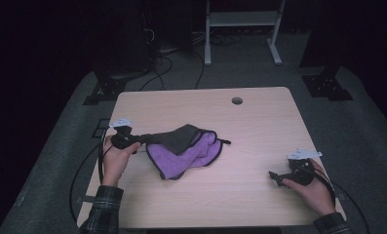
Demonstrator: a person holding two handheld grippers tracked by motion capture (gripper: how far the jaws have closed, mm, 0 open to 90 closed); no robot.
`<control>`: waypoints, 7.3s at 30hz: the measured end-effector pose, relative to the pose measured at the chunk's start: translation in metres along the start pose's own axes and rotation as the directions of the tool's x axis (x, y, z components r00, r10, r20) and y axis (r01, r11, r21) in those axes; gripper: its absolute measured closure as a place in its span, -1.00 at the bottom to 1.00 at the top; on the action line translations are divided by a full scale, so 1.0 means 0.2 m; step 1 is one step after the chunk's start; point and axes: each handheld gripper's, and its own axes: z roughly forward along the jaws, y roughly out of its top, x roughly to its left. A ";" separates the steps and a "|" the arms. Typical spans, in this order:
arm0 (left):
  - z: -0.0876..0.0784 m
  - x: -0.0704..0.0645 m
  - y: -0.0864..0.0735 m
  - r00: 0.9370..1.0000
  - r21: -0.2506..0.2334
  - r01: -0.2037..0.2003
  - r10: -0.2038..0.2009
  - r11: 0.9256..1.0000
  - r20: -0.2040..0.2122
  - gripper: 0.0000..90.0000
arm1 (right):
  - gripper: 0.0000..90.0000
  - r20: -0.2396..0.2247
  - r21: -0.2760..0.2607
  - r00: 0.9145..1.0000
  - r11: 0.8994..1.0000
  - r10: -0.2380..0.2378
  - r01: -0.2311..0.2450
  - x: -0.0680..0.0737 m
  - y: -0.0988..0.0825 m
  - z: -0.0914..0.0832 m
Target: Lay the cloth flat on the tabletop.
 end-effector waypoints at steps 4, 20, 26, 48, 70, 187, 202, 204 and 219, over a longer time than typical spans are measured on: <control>0.01 0.00 -0.01 1.000 0.014 -0.009 0.010 1.000 -0.021 0.60 | -0.97 0.000 0.000 1.000 1.000 0.000 0.000 0.00 0.00 0.00; 0.23 -0.26 0.00 0.982 0.117 -0.174 0.164 0.978 0.094 0.06 | -0.97 0.000 0.000 1.000 1.000 0.000 0.000 0.00 0.00 0.00; 0.31 -0.32 -0.05 0.969 0.190 -0.238 0.220 0.953 0.108 0.06 | -0.97 -0.001 0.000 1.000 1.000 -0.001 0.001 0.00 0.00 0.00; 0.18 0.06 0.08 0.974 0.004 -0.079 0.078 0.997 -0.214 0.83 | -0.96 0.005 -0.001 1.000 1.000 0.005 -0.005 0.00 0.00 0.00; 0.18 -0.02 0.05 0.962 0.079 -0.139 0.154 0.987 -0.228 -0.05 | -0.09 -0.114 -0.122 0.992 0.991 -0.062 0.048 0.13 0.28 0.05; 0.30 -0.18 0.00 0.983 0.184 -0.178 0.183 0.967 -0.008 0.87 | 0.78 -0.098 -0.011 0.995 1.000 -0.014 0.013 -0.12 0.45 0.34; 0.06 -0.21 0.20 0.994 -0.076 -0.082 0.087 0.994 0.063 0.88 | 0.81 -0.126 -0.187 0.992 0.981 0.026 -0.049 -0.16 0.60 0.08; 0.03 -0.21 0.24 0.994 -0.109 -0.074 0.082 0.991 0.067 0.88 | 0.82 -0.120 -0.206 0.993 0.977 0.020 -0.045 -0.16 0.64 0.04; -0.21 -0.18 0.56 0.998 -0.363 -0.017 0.039 0.932 0.052 0.90 | 0.82 -0.045 -0.382 0.997 0.923 -0.060 0.039 -0.15 1.04 -0.30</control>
